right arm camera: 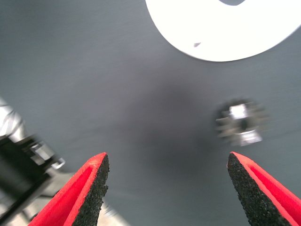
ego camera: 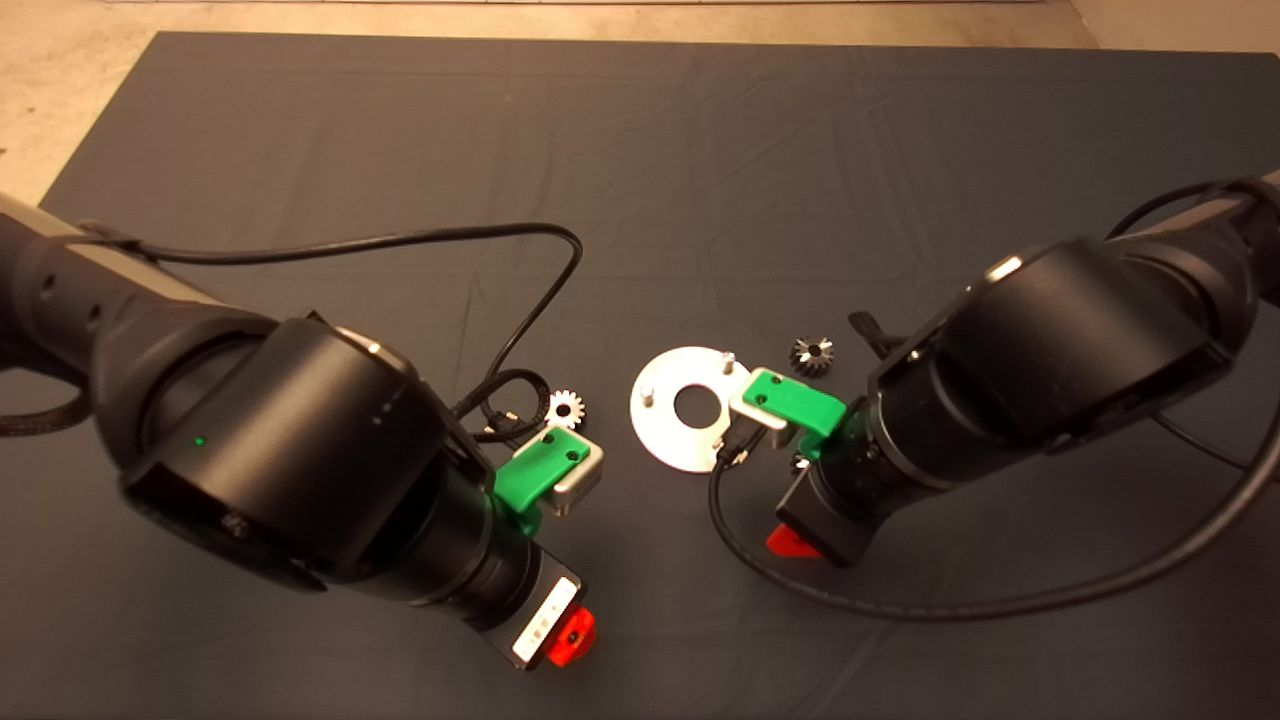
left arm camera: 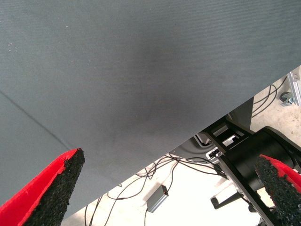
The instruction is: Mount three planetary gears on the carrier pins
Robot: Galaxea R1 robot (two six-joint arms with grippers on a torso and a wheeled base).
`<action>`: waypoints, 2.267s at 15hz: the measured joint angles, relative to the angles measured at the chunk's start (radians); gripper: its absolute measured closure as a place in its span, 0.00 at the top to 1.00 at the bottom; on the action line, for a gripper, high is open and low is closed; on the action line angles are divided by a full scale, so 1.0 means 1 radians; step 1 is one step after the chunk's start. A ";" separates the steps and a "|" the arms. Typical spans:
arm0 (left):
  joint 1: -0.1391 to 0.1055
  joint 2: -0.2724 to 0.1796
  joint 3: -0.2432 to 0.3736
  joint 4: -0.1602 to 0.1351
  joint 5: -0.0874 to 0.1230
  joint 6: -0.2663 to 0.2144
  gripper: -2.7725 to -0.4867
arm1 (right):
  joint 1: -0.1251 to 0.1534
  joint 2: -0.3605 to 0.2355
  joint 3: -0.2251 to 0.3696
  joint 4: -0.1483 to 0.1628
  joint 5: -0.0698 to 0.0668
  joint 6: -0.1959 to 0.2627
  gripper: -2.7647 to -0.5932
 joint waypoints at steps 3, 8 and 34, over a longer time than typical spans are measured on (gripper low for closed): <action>0.000 0.000 0.000 0.000 0.000 0.000 0.94 | -0.002 -0.070 -0.011 -0.019 -0.002 -0.053 0.59; 0.000 -0.001 -0.005 0.000 0.000 0.000 0.94 | -0.038 -0.148 0.024 -0.035 -0.001 -0.082 0.59; 0.000 -0.003 -0.006 0.000 0.000 0.000 0.94 | -0.158 -0.188 -0.087 -0.204 0.000 -0.307 0.59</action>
